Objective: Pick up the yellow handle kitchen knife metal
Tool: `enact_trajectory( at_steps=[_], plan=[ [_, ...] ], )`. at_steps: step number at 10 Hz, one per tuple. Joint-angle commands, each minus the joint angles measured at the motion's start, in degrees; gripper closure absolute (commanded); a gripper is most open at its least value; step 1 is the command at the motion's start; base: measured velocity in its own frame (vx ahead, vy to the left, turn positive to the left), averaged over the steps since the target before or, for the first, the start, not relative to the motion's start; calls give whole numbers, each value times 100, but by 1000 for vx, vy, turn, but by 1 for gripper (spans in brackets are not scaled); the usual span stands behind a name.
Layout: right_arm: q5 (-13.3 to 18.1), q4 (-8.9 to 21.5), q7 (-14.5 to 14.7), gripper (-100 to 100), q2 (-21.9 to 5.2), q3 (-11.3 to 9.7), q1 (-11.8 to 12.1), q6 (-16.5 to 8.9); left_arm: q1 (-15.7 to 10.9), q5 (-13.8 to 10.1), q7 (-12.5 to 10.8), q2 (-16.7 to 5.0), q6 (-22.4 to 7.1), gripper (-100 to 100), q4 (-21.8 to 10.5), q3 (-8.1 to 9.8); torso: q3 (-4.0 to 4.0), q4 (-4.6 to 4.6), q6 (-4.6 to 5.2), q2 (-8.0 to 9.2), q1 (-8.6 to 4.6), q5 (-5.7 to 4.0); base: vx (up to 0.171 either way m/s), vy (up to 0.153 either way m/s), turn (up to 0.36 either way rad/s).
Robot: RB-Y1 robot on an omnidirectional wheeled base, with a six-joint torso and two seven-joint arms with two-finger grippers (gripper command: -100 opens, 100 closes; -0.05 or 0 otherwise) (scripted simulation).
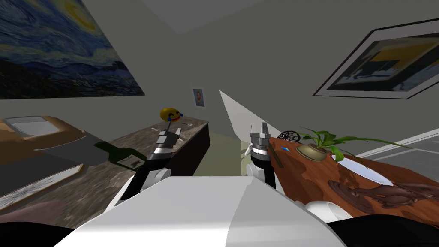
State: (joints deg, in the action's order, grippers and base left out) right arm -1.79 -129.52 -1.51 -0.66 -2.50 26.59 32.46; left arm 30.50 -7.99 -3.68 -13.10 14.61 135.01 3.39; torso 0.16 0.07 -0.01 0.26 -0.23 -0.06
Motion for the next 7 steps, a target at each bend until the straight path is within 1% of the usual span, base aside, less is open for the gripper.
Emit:
enact_trajectory(
  at_steps=[1,2,3,4,5,6,7],
  plan=[
    [0,0,0,0,0,0,0,0,-4,-62,139,-137,-286,-100,-26,85,0,0,0,0,0,0,-50,-79,-161],
    [0,0,0,0,0,0,-1,0,-4,-62,139,-137,-415,-100,-26,85,-1,-1,2,-1,-1,0,-36,-57,-87],
    [0,0,0,0,0,0,0,0,-4,-133,259,-266,-597,-100,-66,173,-3,-1,-1,-5,6,1,-28,-72,-158],
    [0,0,0,0,0,0,0,0,-4,-133,259,-266,-740,-100,-66,173,-5,-2,2,-8,3,1,-28,-64,-79],
    [0,0,0,0,0,0,0,0,-10,-214,386,-397,-931,-100,-116,267,-6,-2,-1,-9,6,1,-34,-76,-174],
    [0,0,0,0,0,0,0,0,-10,-214,386,-397,-1086,-100,-116,267,-5,-2,2,-8,2,1,-17,-55,-71],
    [0,0,0,0,0,0,1,0,-21,-305,518,-529,-1308,-100,-176,366,-7,-3,-1,-12,9,2,-12,-62,-157]
  ],
)
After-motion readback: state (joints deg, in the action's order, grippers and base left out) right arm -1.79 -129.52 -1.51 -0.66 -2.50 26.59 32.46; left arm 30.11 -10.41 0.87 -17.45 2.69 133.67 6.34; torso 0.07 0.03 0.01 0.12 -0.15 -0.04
